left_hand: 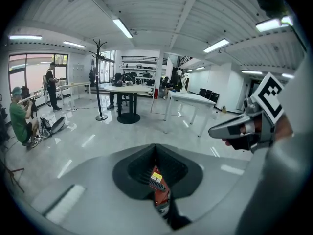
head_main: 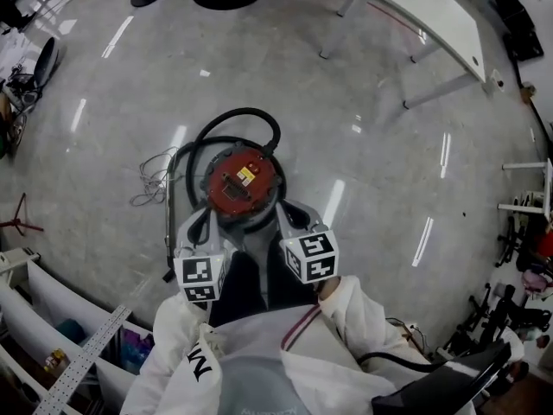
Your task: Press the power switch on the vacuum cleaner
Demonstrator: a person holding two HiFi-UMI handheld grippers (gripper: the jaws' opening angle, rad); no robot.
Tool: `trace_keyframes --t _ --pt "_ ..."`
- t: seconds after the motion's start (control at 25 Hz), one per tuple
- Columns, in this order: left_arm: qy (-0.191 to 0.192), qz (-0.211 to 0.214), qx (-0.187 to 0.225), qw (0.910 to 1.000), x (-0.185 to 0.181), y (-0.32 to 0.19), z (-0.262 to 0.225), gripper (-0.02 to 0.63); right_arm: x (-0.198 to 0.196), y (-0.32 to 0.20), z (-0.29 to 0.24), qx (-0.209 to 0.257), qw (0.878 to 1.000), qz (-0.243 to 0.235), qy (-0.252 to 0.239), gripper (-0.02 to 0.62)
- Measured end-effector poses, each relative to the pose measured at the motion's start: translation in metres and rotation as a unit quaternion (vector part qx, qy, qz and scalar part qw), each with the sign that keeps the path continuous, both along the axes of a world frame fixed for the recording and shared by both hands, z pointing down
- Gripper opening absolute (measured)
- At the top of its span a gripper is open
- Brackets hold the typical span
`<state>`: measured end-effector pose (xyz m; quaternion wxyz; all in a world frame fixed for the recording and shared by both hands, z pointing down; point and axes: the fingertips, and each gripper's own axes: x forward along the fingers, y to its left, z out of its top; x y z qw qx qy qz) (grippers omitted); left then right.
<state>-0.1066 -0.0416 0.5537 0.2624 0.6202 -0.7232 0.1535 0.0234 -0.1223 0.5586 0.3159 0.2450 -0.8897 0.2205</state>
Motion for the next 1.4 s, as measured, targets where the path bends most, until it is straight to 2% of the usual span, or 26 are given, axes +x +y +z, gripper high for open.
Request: trace_keyframes --t 0.24,0.48,1.08,1.4 --pt "0.004 0.009 -0.010 0.9999 0.006 -0.029 0.031 0.000 0.005 -0.018 0.038 -0.020 1.000 0.003 0.009 0.000" --pt "0.023 -0.018 -0.011 0.9995 0.009 -0.049 0.065 0.000 0.006 -0.037 0.073 -0.030 0.999 0.005 0.018 0.000" --pt "0.052 -0.077 -0.048 0.9945 0.000 -0.044 0.135 0.000 -0.019 -0.044 0.140 -0.054 0.998 -0.023 0.022 0.000" --pt "0.061 -0.088 -0.056 0.9927 0.005 -0.045 0.164 0.000 -0.023 -0.057 0.172 -0.058 0.997 -0.028 0.034 0.000"
